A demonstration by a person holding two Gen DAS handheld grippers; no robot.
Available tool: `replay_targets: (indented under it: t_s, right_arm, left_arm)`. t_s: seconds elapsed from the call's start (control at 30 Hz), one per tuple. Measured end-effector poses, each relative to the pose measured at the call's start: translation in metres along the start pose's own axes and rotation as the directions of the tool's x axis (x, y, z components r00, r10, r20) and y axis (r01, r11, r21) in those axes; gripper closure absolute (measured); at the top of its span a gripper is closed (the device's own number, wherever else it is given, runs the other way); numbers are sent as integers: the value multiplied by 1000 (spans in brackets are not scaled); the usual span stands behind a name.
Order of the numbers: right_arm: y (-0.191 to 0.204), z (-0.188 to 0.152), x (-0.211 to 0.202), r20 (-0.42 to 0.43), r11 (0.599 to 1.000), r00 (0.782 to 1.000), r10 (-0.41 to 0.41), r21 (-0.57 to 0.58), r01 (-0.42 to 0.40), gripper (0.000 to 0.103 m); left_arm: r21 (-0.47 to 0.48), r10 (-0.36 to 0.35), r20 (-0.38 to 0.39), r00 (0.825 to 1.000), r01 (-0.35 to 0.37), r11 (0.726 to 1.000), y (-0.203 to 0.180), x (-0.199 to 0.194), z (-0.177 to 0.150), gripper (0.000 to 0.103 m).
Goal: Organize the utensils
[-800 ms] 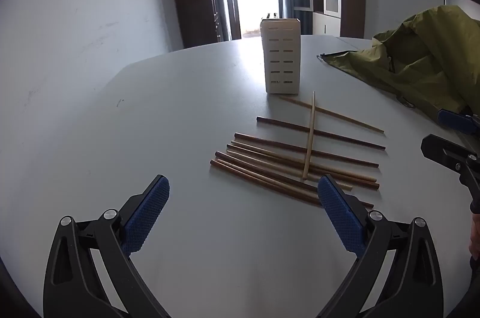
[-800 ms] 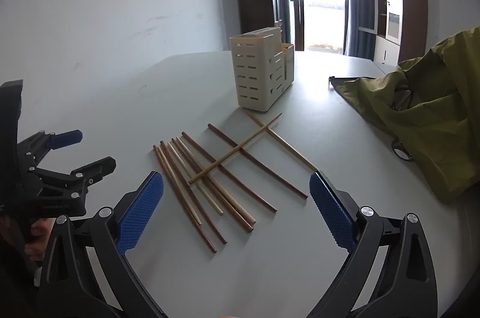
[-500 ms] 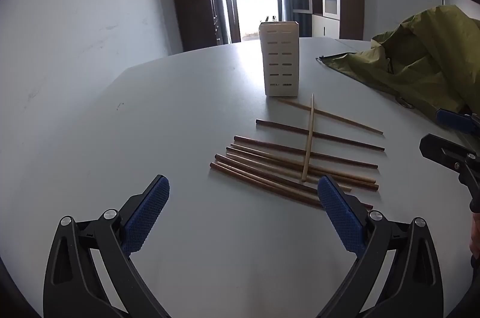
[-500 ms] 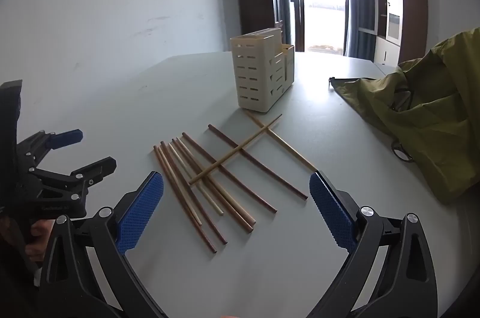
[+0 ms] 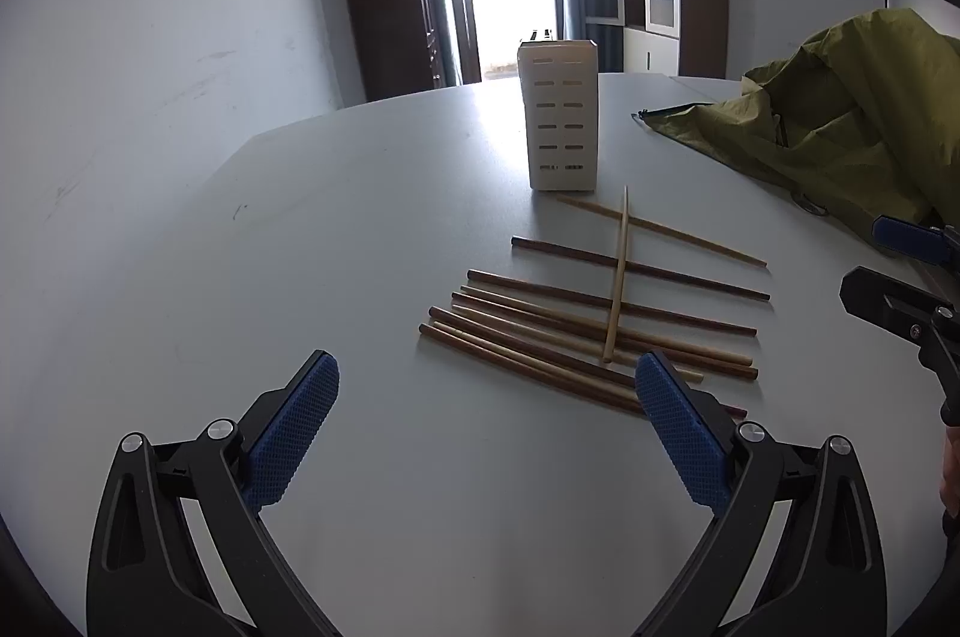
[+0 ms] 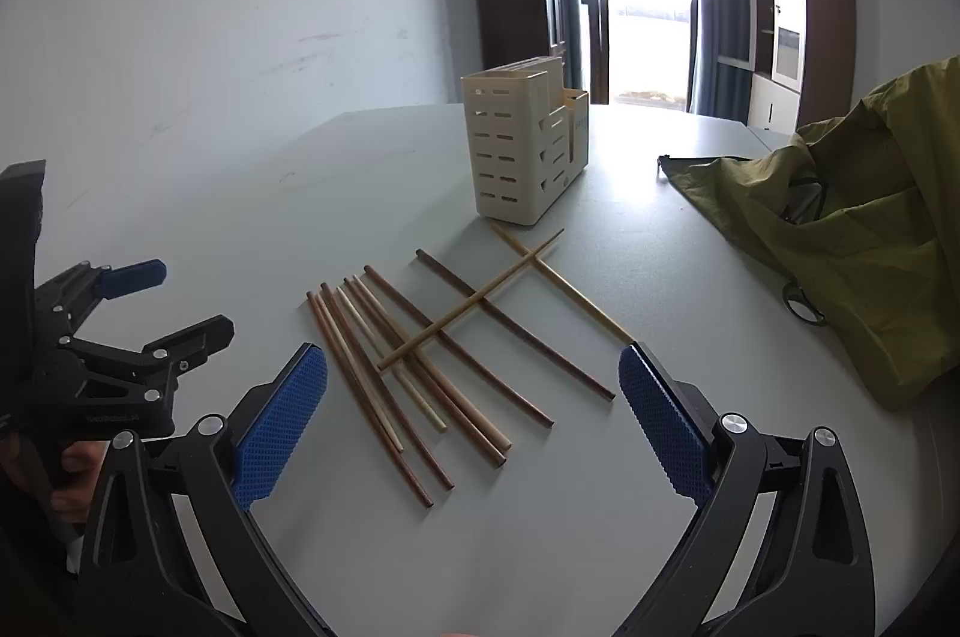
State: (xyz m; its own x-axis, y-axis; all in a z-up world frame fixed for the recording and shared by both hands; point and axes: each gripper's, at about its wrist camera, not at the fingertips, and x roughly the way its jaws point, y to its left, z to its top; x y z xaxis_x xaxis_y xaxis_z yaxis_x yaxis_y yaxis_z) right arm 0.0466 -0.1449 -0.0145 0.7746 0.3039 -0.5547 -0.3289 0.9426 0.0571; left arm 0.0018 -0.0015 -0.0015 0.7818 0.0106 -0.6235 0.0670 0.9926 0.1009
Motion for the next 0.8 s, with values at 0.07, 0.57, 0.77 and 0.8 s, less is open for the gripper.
replay_targets:
  t_s: [0.07, 0.57, 0.77, 0.8]
  right_arm:
    - [-1, 0, 0, 2, 1000, 1000, 1, 1, -1, 4]
    - [-1, 0, 0, 1, 1000, 1000, 0, 3, 0, 4]
    - [-1, 0, 0, 2, 1000, 1000, 0, 3, 0, 4]
    - [-1, -1, 0, 2, 1000, 1000, -1, 3, 1, 4]
  left_arm:
    - [-4, 0, 0, 1000, 0, 1000, 1, 0, -1, 6]
    - [-2, 2, 1, 1000, -2, 1000, 2, -2, -1, 6]
    - [1, 1, -1, 1000, -1, 1000, 1, -2, -2, 6]
    - [2, 1, -1, 1000, -1, 1000, -1, -2, -1, 6]
